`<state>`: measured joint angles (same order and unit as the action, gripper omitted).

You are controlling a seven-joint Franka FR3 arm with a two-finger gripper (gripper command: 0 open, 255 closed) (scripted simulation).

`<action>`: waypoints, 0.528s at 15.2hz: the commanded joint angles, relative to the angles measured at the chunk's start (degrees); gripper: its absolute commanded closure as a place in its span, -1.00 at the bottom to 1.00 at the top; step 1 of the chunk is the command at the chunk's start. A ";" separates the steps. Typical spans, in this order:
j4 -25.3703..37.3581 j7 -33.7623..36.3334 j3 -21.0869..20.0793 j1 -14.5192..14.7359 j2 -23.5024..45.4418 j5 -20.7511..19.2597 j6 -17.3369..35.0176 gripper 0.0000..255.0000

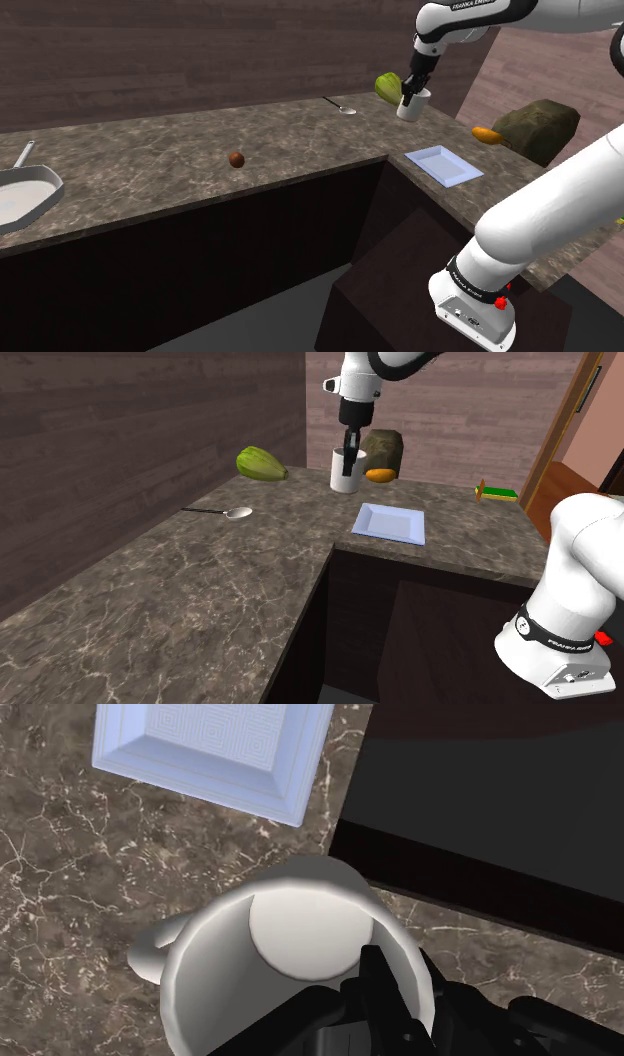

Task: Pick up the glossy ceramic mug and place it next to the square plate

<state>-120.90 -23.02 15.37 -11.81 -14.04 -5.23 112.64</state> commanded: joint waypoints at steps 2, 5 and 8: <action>-2.79 -3.72 2.40 -1.84 -2.67 -1.04 0.44 1.00; -4.18 -7.39 4.88 -3.57 -4.52 -2.02 0.30 1.00; -4.98 -11.22 7.50 -5.28 -5.88 -2.97 0.11 1.00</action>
<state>-126.22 -32.57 21.79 -16.48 -19.72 -7.96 113.12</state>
